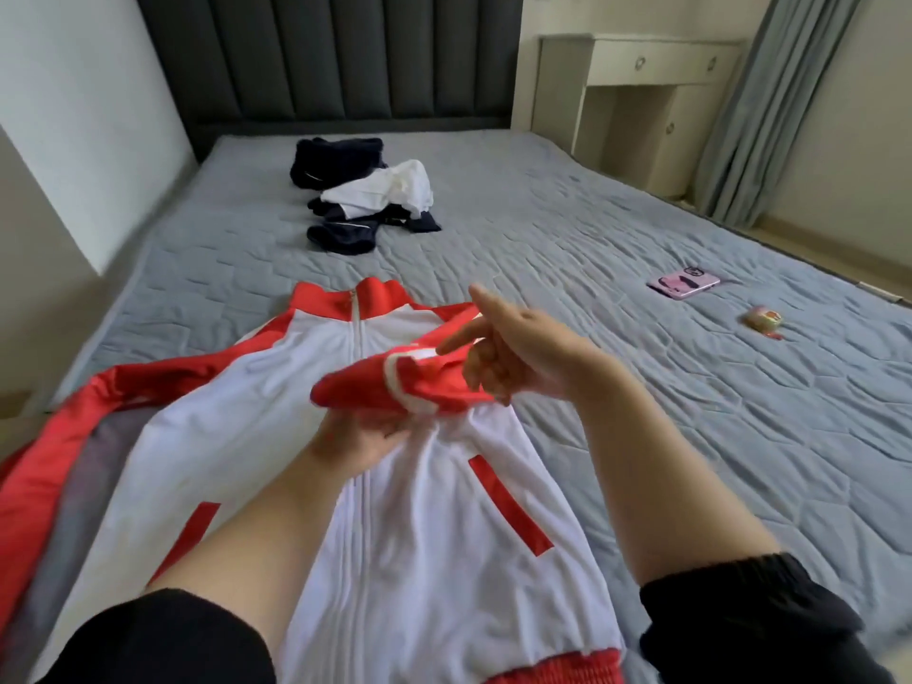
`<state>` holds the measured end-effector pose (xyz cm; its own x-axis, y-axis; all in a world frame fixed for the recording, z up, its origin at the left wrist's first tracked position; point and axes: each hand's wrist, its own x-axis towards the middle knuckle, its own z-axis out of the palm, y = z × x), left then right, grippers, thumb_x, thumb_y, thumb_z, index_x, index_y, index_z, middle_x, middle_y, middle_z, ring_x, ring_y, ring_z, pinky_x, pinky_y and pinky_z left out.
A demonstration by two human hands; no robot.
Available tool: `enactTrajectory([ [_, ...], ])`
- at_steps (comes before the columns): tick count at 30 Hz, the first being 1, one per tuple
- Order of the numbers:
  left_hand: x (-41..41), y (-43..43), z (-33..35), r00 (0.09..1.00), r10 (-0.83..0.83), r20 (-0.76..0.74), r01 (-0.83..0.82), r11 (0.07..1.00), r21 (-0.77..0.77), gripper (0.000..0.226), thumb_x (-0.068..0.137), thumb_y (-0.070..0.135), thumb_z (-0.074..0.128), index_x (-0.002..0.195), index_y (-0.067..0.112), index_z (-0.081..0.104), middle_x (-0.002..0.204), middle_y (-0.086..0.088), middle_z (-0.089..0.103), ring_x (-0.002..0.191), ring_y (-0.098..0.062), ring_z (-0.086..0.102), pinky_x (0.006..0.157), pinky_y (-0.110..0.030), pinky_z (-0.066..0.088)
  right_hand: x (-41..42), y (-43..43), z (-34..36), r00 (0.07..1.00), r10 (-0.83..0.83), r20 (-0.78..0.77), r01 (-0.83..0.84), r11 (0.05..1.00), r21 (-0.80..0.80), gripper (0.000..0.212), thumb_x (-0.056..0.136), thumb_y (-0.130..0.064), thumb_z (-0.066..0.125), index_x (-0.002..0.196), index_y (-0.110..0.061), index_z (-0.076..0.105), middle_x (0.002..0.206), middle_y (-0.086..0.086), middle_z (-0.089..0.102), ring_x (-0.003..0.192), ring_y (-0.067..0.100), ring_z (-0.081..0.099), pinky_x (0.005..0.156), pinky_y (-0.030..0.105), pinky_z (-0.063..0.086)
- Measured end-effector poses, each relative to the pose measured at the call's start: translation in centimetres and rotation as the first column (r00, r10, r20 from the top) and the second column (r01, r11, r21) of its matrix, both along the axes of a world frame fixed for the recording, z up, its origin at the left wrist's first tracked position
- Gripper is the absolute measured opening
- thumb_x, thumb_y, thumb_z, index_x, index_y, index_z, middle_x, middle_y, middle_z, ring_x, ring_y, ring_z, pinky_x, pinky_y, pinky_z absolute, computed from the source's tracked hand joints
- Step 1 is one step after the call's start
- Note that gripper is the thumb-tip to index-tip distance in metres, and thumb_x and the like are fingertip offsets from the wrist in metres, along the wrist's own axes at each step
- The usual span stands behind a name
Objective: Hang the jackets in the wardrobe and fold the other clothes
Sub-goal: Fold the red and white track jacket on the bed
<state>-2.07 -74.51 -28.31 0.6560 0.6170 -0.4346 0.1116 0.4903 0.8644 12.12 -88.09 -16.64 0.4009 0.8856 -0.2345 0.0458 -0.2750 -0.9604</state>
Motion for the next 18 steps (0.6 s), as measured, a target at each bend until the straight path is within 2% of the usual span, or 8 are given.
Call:
enactTrajectory([
  [2, -2.6, -0.4, 0.3, 0.998, 0.05, -0.037, -0.052, 0.997, -0.057, 0.027, 0.093, 0.0, 0.049, 0.07, -0.008, 0.059, 0.052, -0.011, 0.063, 0.049, -0.003, 0.063, 0.071, -0.024, 0.057, -1.0, -0.2, -1.5, 0.999, 0.0, -0.036, -0.001, 1.0, -0.028, 0.048, 0.097, -0.045, 0.039, 0.078, -0.012, 0.069, 0.054, 0.006, 0.059, 0.036, 0.014, 0.045, 0.038, 0.018, 0.037],
  [4, -4.5, -0.3, 0.5, 0.997, 0.028, 0.071, -0.019, 0.992, -0.128, 0.044, 0.097, 0.036, 0.042, 0.083, 0.001, 0.064, 0.073, -0.013, 0.069, 0.069, -0.014, 0.066, 0.081, -0.032, 0.054, -1.5, -0.1, -3.3, 0.969, -0.244, 0.033, 0.246, 0.961, -0.124, 0.027, 0.093, -0.026, 0.048, 0.078, -0.011, 0.065, 0.056, 0.004, 0.058, 0.037, 0.012, 0.045, 0.041, 0.018, 0.037],
  [5, -5.0, 0.0, 0.5, 0.991, 0.035, 0.132, -0.001, 0.969, -0.245, 0.052, 0.094, 0.053, 0.036, 0.094, 0.007, 0.061, 0.082, -0.009, 0.067, 0.072, -0.019, 0.063, 0.075, -0.034, 0.052, -1.9, -0.1, -4.3, 0.944, -0.329, 0.033, 0.329, 0.925, -0.19, 0.021, 0.09, -0.02, 0.049, 0.077, -0.011, 0.062, 0.06, 0.004, 0.058, 0.041, 0.013, 0.046, 0.044, 0.02, 0.038],
  [7, -5.7, 0.2, 0.5, 0.999, -0.007, 0.047, 0.02, 0.961, -0.274, 0.048, 0.088, 0.064, 0.038, 0.1, 0.02, 0.053, 0.076, -0.003, 0.057, 0.055, -0.018, 0.055, 0.05, -0.024, 0.045, -3.3, 0.0, -6.8, 0.917, -0.394, -0.054, 0.359, 0.879, -0.313, 0.017, 0.09, -0.018, 0.049, 0.076, -0.011, 0.054, 0.068, 0.008, 0.055, 0.051, 0.018, 0.05, 0.05, 0.024, 0.04],
  [11, -7.6, -1.4, -0.4, 0.94, -0.252, -0.23, 0.252, 0.967, -0.033, 0.017, 0.087, 0.035, 0.06, 0.1, 0.025, 0.057, 0.076, -0.002, 0.058, 0.054, -0.014, 0.053, 0.045, -0.02, 0.045, -7.0, 0.6, -11.6, 0.852, -0.425, -0.307, 0.298, 0.874, -0.384, 0.029, 0.092, -0.036, 0.052, 0.091, -0.008, 0.046, 0.075, 0.011, 0.053, 0.058, 0.022, 0.055, 0.064, 0.032, 0.048],
  [14, -7.9, -1.4, -0.7, 0.938, -0.184, -0.292, 0.232, 0.963, 0.138, 0.026, 0.087, 0.003, 0.052, 0.107, 0.02, 0.058, 0.072, -0.004, 0.06, 0.054, -0.013, 0.055, 0.043, -0.018, 0.045, -8.0, 1.0, -13.2, 0.763, -0.442, -0.471, 0.353, 0.896, -0.27, 0.035, 0.093, -0.037, 0.051, 0.106, -0.005, 0.045, 0.083, 0.011, 0.055, 0.069, 0.02, 0.055, 0.073, 0.03, 0.046],
  [15, -8.0, -1.1, -0.7, 0.955, -0.16, -0.25, 0.194, 0.974, 0.118, 0.032, 0.087, -0.005, 0.043, 0.106, 0.016, 0.058, 0.067, -0.004, 0.059, 0.051, -0.012, 0.054, 0.041, -0.018, 0.045, -8.0, 1.2, -13.3, 0.748, -0.447, -0.491, 0.374, 0.895, -0.244, 0.032, 0.092, -0.036, 0.052, 0.102, -0.006, 0.048, 0.081, 0.009, 0.055, 0.068, 0.018, 0.054, 0.069, 0.027, 0.045],
  [18, -8.7, -0.1, -0.7, 0.997, -0.022, -0.073, 0.008, 0.982, -0.19, 0.038, 0.089, -0.01, 0.024, 0.097, 0.008, 0.057, 0.062, -0.007, 0.059, 0.037, -0.01, 0.054, 0.036, -0.017, 0.045, -7.8, 2.1, -13.3, 0.75, -0.442, -0.492, 0.389, 0.896, -0.213, 0.021, 0.09, -0.031, 0.055, 0.082, -0.012, 0.053, 0.072, 0.003, 0.052, 0.062, 0.015, 0.048, 0.063, 0.024, 0.042],
])
